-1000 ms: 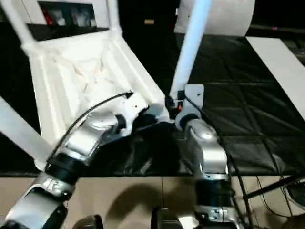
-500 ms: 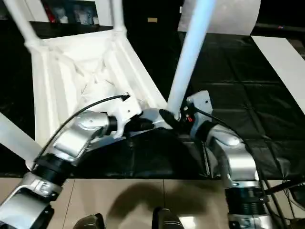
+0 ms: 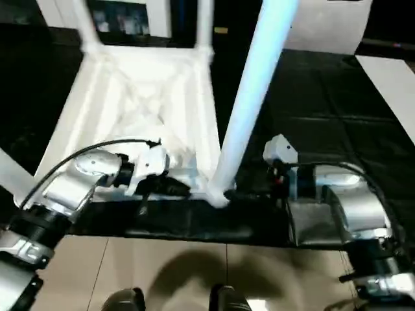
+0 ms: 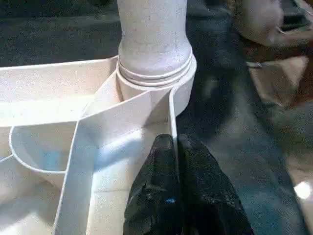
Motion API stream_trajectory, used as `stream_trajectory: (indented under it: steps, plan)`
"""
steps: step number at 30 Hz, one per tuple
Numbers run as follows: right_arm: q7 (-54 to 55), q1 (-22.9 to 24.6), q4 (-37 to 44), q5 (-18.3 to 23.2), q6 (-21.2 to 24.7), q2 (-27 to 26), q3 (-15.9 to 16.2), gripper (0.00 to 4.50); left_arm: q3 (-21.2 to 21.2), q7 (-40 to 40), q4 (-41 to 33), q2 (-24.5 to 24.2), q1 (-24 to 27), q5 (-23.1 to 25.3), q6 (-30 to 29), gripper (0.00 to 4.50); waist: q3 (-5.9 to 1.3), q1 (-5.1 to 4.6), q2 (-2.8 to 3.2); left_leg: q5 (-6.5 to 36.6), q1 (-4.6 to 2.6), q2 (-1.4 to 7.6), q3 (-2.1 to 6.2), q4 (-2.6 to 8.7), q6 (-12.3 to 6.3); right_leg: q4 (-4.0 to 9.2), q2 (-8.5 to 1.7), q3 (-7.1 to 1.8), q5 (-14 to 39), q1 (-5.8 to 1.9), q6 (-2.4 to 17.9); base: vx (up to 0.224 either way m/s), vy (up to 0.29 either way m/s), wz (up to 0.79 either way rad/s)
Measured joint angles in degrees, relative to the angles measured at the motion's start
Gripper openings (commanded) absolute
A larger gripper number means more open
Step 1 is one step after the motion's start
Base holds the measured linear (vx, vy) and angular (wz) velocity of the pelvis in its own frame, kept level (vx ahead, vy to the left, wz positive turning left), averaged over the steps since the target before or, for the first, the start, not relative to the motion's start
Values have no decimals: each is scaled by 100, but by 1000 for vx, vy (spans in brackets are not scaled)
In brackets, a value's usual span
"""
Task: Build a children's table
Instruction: Rotate leg to tighten
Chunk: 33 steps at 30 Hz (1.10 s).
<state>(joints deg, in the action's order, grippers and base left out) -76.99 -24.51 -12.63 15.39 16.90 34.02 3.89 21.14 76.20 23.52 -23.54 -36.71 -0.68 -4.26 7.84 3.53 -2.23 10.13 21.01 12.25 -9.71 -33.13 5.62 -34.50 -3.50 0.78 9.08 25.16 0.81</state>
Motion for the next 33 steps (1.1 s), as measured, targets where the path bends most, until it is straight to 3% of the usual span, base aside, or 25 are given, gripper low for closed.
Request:
stream_trajectory:
  steps: [9,24,26,29,33]
  plan:
    - [-848,-250,-385,173,-142,-166,400,339,183,663,1,-154,-49,-71,341,0,-1,70,-1,22,3,30,-2,-53,25,-44,0,2,1,2,3,0,0,0]
    - [-1154,-269,-429,279,-118,-258,558,211,231,807,150,-149,-144,-91,517,0,0,143,-1,22,6,35,-6,-53,27,-46,4,4,1,10,3,0,0,0]
    - [-1110,-244,-349,313,13,-249,541,210,198,802,150,-122,-147,-121,453,0,0,147,-1,22,7,39,-6,-53,27,-46,4,4,1,11,3,0,0,0]
    - [-510,221,270,549,583,-377,220,207,53,659,118,-20,-105,-198,2,0,1,172,5,22,1,42,-10,-50,28,-46,4,2,3,5,1,0,0,0]
    - [567,499,655,483,866,-740,-34,207,-106,134,60,26,-72,-118,-433,0,2,89,11,20,-6,37,-10,-51,32,-45,4,-1,12,5,-22,0,0,0]
